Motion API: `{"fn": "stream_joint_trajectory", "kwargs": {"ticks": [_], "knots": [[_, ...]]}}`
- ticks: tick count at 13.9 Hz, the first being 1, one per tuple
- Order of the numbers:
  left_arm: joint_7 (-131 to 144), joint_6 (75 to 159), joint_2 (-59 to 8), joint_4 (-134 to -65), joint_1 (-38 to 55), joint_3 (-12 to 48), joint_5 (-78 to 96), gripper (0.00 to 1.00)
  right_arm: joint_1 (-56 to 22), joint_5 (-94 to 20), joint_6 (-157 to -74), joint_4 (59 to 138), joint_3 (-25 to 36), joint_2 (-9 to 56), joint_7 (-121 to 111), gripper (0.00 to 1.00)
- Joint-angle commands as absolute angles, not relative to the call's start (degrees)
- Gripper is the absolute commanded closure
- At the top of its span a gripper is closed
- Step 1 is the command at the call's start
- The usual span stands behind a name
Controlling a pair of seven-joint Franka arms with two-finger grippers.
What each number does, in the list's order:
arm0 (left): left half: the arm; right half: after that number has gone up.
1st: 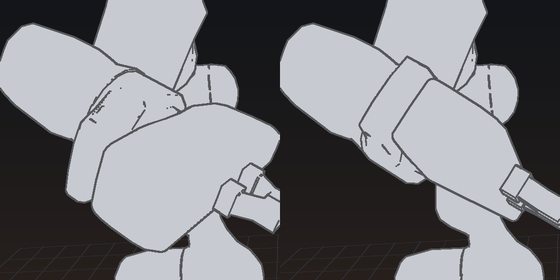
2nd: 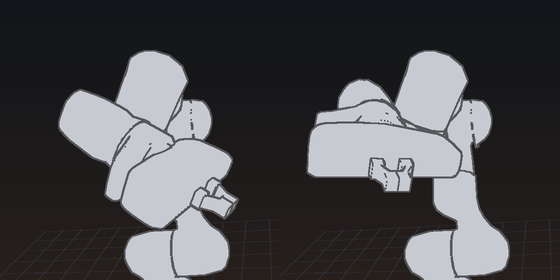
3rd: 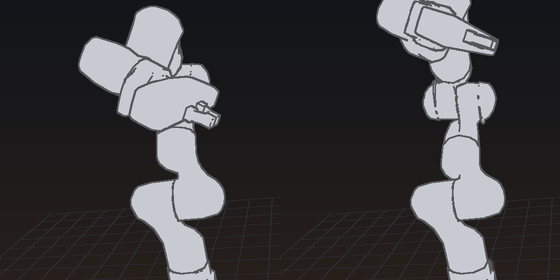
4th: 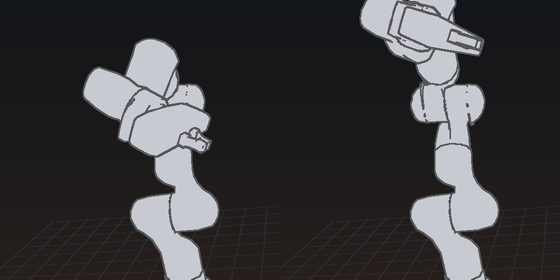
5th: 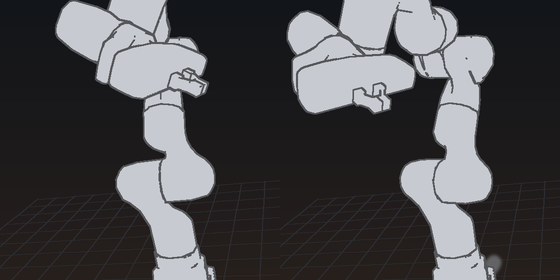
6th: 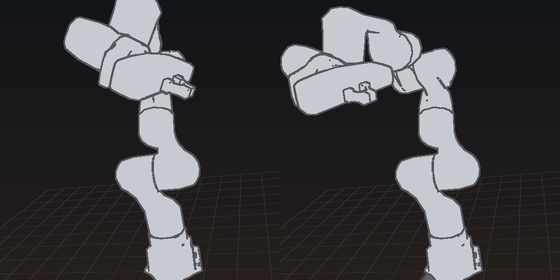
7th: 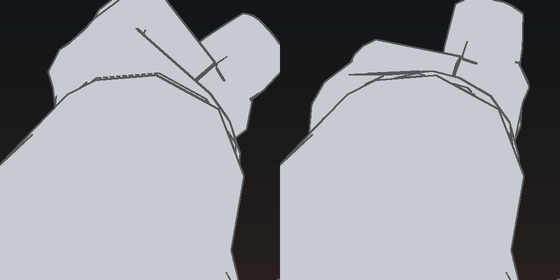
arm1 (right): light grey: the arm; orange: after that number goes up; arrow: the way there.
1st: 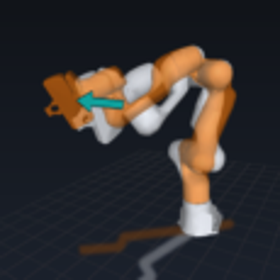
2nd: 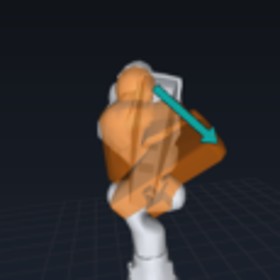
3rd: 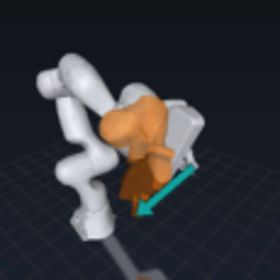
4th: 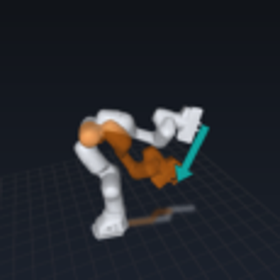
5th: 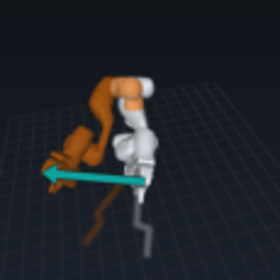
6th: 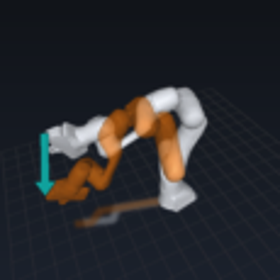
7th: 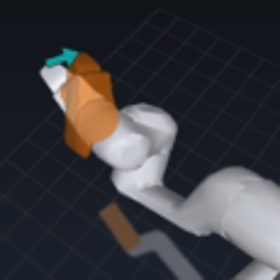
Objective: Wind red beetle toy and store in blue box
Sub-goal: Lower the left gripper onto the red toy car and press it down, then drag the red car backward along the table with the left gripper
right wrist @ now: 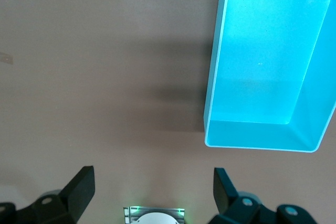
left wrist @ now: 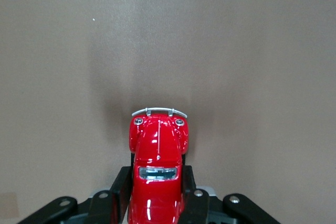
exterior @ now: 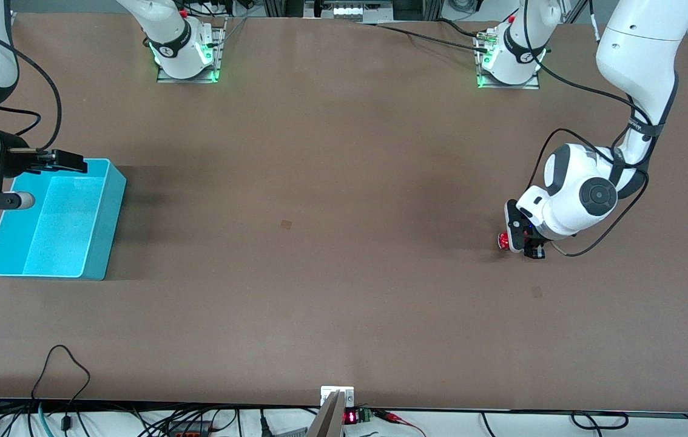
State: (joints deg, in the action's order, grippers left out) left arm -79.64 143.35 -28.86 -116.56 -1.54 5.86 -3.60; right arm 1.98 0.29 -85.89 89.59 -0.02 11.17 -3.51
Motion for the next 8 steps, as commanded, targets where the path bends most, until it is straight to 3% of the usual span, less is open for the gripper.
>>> {"fn": "stream_joint_trajectory", "kwargs": {"ticks": [1,8], "knots": [[-81.1,143.6,-29.0,-117.0,-3.4,6.4,-4.4,0.90,1.8,0.3,-85.2,89.5,-0.1,11.0,-4.1,0.00],[-90.6,143.5,-30.8,-115.7,-14.3,6.3,-4.4,0.92,1.1,0.3,-85.3,89.4,-0.1,11.0,-4.1,0.00]]}}
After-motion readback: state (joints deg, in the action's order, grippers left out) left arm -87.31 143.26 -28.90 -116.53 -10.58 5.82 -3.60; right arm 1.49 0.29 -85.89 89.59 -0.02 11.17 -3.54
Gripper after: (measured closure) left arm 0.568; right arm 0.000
